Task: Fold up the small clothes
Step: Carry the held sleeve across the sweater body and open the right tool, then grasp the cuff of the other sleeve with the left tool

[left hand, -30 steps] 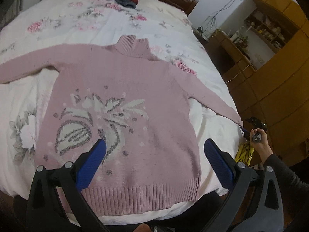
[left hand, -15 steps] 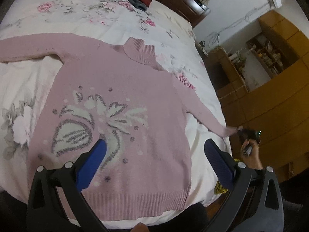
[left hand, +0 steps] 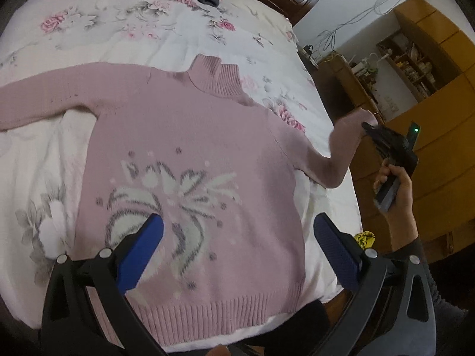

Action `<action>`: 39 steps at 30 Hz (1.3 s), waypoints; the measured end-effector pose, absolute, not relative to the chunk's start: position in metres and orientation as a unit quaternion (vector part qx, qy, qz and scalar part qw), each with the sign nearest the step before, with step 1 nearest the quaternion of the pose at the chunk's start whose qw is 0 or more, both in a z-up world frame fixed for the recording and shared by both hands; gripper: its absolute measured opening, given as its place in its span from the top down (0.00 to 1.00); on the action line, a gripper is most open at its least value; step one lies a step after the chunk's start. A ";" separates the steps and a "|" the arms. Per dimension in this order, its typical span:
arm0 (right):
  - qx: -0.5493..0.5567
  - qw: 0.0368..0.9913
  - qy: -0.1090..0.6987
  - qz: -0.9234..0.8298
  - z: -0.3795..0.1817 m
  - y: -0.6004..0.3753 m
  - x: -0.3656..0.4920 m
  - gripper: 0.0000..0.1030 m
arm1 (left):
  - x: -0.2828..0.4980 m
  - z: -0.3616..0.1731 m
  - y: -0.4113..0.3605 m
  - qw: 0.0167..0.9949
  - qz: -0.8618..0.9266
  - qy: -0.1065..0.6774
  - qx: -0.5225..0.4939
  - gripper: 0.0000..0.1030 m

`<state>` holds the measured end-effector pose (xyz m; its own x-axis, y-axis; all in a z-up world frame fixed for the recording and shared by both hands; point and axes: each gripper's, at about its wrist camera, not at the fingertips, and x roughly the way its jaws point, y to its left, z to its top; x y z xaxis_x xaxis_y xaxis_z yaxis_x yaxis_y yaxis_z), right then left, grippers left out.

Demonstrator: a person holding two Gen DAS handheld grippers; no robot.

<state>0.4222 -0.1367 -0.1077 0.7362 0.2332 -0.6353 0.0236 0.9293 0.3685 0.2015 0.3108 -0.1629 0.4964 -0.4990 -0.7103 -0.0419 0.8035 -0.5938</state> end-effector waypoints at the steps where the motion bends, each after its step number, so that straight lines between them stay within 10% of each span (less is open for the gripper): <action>1: 0.166 0.914 0.364 0.062 -0.113 -0.119 0.425 0.95 | 0.205 -0.164 0.312 0.818 -0.141 0.482 -0.281 0.03; 10: -0.043 0.892 0.445 0.066 -0.255 0.031 0.408 0.92 | 0.272 -0.181 0.299 0.803 -0.197 0.472 -0.307 0.03; 15: -0.114 0.888 0.434 0.101 -0.286 0.053 0.370 0.52 | 0.325 -0.209 0.283 0.761 -0.213 0.487 -0.372 0.03; 31: 0.103 0.887 0.433 0.124 -0.251 -0.048 0.199 0.35 | 0.489 -0.336 0.153 0.648 -0.206 0.613 -0.403 0.07; 35: 0.147 0.879 0.434 0.131 -0.253 -0.048 0.190 0.34 | 0.499 -0.337 0.153 0.652 -0.180 0.639 -0.367 0.94; 39: 0.158 0.876 0.434 0.138 -0.259 -0.042 0.182 0.34 | 0.501 -0.322 0.155 0.664 -0.189 0.634 -0.349 0.94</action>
<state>0.1815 -0.0425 -0.2587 0.5846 0.3793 -0.7172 -0.1054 0.9120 0.3964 0.5006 0.1546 -0.3222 0.1239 -0.6934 -0.7099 -0.1910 0.6854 -0.7027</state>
